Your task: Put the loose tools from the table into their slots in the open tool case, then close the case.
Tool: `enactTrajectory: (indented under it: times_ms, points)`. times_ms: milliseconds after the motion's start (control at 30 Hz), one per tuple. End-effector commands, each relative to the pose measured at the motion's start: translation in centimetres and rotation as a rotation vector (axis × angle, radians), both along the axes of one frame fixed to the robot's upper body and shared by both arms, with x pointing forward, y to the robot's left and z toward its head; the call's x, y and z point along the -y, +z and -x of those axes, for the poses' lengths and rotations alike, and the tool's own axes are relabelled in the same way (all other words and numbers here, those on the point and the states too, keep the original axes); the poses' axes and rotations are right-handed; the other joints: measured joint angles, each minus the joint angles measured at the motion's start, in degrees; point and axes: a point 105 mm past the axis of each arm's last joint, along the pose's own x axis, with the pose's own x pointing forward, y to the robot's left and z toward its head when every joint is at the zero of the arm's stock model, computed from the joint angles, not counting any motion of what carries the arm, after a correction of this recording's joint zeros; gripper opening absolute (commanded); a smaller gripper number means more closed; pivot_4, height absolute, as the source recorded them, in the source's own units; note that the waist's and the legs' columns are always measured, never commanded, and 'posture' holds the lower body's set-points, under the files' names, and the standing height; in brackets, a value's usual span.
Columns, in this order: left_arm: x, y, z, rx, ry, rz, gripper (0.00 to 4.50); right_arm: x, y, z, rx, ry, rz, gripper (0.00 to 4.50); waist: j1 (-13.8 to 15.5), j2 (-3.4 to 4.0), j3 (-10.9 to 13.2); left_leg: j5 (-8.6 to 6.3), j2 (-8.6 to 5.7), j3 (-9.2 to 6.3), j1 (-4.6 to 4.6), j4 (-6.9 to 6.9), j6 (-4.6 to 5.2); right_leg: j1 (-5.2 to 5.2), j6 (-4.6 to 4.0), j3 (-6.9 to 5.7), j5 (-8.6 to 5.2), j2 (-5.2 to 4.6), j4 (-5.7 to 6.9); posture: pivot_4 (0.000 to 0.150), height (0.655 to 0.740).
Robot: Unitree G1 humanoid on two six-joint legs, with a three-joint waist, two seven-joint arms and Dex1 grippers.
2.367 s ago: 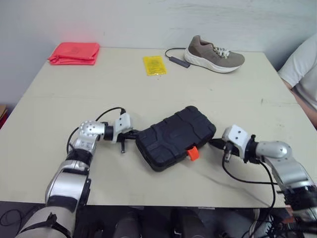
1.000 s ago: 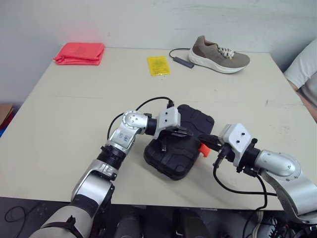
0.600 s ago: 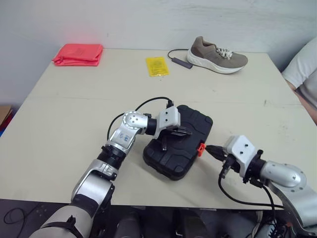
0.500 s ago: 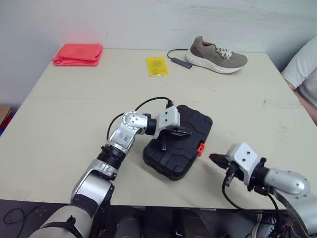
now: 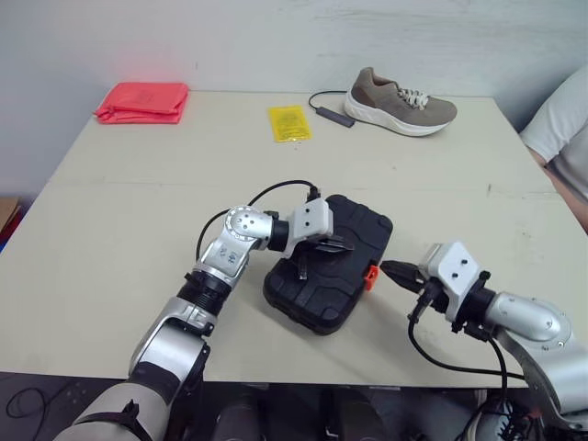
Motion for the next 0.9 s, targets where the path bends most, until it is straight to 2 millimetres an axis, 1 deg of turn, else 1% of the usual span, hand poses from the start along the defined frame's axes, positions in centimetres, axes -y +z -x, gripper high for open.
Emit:
enactTrajectory:
  times_ms: [33,133,267,433,567,700,767,833,900]
  points:
    - [-0.7,-3.5,0.5,-0.093,0.016,-0.092,0.03,-1.3,0.7,0.1,0.007,0.052,0.022,0.00,0.0,0.00,0.0,0.00,0.00,0.00,0.00,0.00,0.00,0.00,0.00,0.00,0.00,-0.01,0.00,0.150,0.7400]
    - [-0.6,-3.5,0.5,-0.093,0.016,-0.091,0.03,-1.8,-0.3,-0.1,-0.033,0.065,0.058,0.00,0.0,0.00,0.0,-0.01,0.00,0.00,0.00,-0.02,0.01,0.00,-0.01,-0.01,0.00,-0.01,-0.02,0.150,0.7400]
    - [-0.8,-3.6,0.5,-0.094,0.024,-0.095,0.03,-1.8,-1.5,-0.2,-0.083,0.056,0.103,0.00,0.0,0.02,0.0,0.00,-0.01,0.00,-0.01,-0.02,0.00,0.00,-0.01,0.00,0.00,-0.03,-0.03,0.150,0.7400]
    - [-1.2,-3.8,0.5,-0.101,0.039,-0.099,0.03,-0.3,-2.8,0.4,-0.162,0.009,0.170,0.00,0.1,-0.03,-0.1,-0.01,0.00,0.00,0.00,-0.04,0.00,0.01,-0.01,0.00,0.00,-0.03,-0.06,0.150,0.7400]
    - [-1.3,-4.0,0.5,-0.107,0.047,-0.100,0.03,0.9,-3.1,0.9,-0.206,-0.026,0.191,0.00,-0.1,0.09,-0.2,-0.01,0.00,0.02,0.02,-0.07,0.00,0.01,-0.01,0.03,0.00,-0.03,-0.08,0.150,0.7400]
    - [-1.3,-4.1,0.6,-0.111,0.049,-0.100,0.03,1.3,-3.1,1.0,-0.218,-0.047,0.174,0.00,0.0,0.13,-0.2,-0.02,0.02,-0.01,0.04,-0.11,0.02,0.00,-0.02,0.03,-0.01,-0.01,-0.08,0.150,0.7400]
    - [-1.3,-4.1,0.6,-0.112,0.049,-0.100,0.03,1.4,-3.2,1.6,-0.241,-0.040,0.147,0.00,0.1,0.13,-0.2,-0.02,0.02,-0.01,0.03,-0.14,0.02,0.00,-0.03,0.01,-0.01,0.00,-0.08,0.150,0.7400]
    - [-1.4,-4.1,0.5,-0.112,0.051,-0.099,0.03,1.8,-3.6,2.0,-0.265,-0.048,0.133,0.00,0.0,0.13,-0.2,-0.01,0.00,-0.02,0.03,-0.19,0.01,0.00,-0.03,0.01,-0.01,0.00,-0.11,0.150,0.7400]
    - [-1.3,-4.1,0.6,-0.113,0.048,-0.100,0.03,2.1,-4.4,2.1,-0.287,-0.069,0.104,0.00,0.0,0.11,-0.3,-0.01,0.00,0.00,0.04,-0.20,0.00,0.00,-0.03,0.02,-0.01,0.00,-0.12,0.150,0.7400]
